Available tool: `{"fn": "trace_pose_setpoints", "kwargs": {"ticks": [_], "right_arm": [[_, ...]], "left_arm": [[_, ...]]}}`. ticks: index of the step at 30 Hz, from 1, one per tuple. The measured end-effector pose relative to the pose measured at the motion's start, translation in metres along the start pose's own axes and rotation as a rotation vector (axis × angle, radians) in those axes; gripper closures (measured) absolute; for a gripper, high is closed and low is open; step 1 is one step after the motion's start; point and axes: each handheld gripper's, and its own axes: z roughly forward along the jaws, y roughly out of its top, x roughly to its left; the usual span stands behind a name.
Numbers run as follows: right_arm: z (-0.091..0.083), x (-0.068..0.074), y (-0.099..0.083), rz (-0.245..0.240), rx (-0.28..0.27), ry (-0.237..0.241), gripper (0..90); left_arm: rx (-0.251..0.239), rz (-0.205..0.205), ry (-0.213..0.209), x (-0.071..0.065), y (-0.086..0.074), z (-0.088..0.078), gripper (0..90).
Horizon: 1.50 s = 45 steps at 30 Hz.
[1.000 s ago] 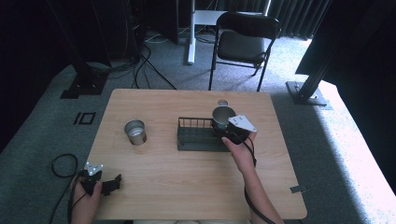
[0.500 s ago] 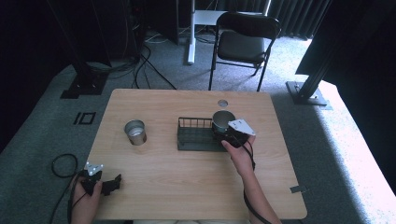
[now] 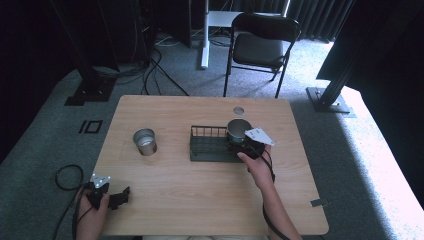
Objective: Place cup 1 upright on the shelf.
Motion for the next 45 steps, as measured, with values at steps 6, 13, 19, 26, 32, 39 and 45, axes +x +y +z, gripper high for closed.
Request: {"fn": "trace_pose_setpoints", "kwargs": {"ticks": [6,13,19,26,32,39,45], "right_arm": [[-0.003,0.000,0.001,-0.003,0.000,0.007,11.0],[-0.008,-0.001,0.001,-0.013,0.001,0.009,10.9],[-0.016,-0.003,0.000,-0.036,-0.001,0.018,10.9],[-0.027,-0.008,-0.002,-0.047,-0.003,0.042,11.0],[-0.037,-0.009,-0.007,-0.083,0.009,0.071,11.0],[-0.050,-0.017,-0.009,-0.044,-0.001,0.075,11.0],[-0.062,-0.023,-0.015,-0.080,0.011,0.117,11.0]], "left_arm": [[0.000,0.000,0.000,0.000,0.000,0.000,0.3],[0.000,0.000,0.000,0.000,0.000,0.000,0.3],[0.000,0.000,0.000,0.000,0.000,0.000,0.3],[0.000,0.000,0.000,0.000,0.000,0.000,0.3],[0.001,0.000,0.000,0.000,0.000,0.000,0.3],[0.000,0.000,0.000,0.000,0.000,0.000,0.3],[0.000,0.000,0.000,0.000,0.000,0.000,0.3]]}}
